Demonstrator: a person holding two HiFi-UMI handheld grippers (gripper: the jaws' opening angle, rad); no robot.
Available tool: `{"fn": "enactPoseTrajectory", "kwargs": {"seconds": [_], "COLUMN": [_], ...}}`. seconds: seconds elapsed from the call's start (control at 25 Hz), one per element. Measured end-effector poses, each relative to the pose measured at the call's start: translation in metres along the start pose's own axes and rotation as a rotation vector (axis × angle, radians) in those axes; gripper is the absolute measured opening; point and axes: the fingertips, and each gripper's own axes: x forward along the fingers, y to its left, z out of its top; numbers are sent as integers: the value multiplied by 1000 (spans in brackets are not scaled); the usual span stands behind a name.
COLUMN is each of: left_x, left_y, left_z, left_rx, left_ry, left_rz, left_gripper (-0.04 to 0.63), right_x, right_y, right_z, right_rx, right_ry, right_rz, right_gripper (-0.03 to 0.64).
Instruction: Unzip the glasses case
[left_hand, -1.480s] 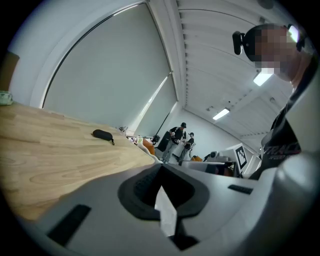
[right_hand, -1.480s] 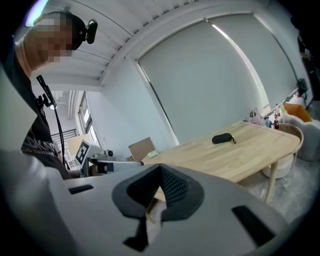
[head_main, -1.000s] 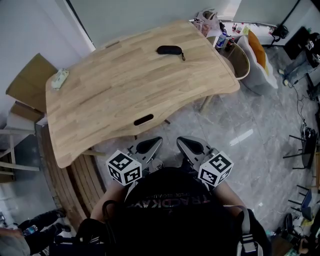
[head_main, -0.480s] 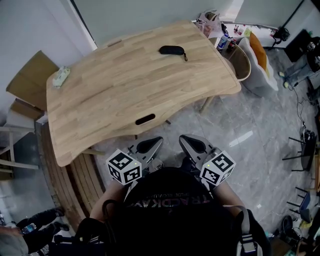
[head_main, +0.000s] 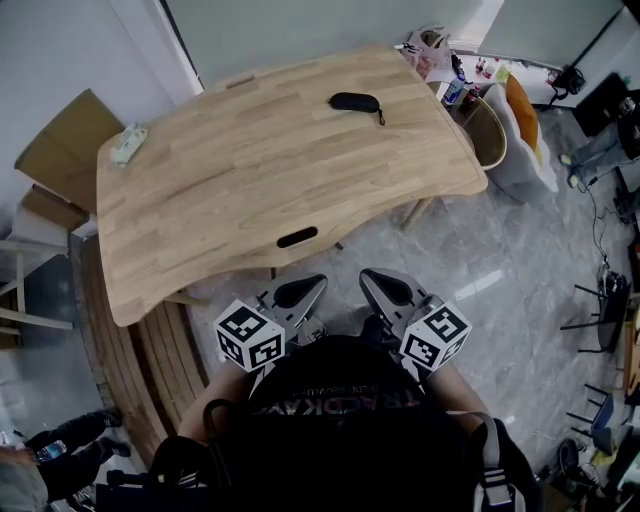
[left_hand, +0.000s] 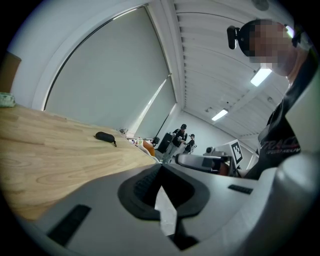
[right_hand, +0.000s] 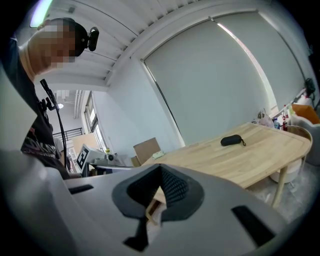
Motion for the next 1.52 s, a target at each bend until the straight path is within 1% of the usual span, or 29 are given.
{"fn": "enactPoseTrajectory", "kwargs": {"seconds": [0.24, 0.68, 0.84, 1.04, 1.32, 1.52], "left_x": [-7, -7, -3, 19, 73, 117], "left_y": [9, 22, 32, 51, 91, 112], "left_z": [1, 11, 16, 25, 48, 65], "left_rx": [-23, -5, -31, -56, -95, -110], "left_ry": [-14, -44, -49, -58, -82, -60], "left_rz": [17, 65, 96, 117, 172, 188], "left_gripper": [9, 9, 9, 9, 9, 9], "right_x": [3, 10, 17, 31, 65, 88], "right_y": [-4, -14, -30, -61, -127, -178], "right_z": [2, 10, 22, 28, 48, 69], "right_rx": [52, 30, 38, 41, 38, 36], "right_ry": [-20, -20, -32, -16, 35, 60], "right_rz": [-14, -15, -15, 1, 49, 82], "right_gripper": [17, 17, 17, 17, 17, 17]}}
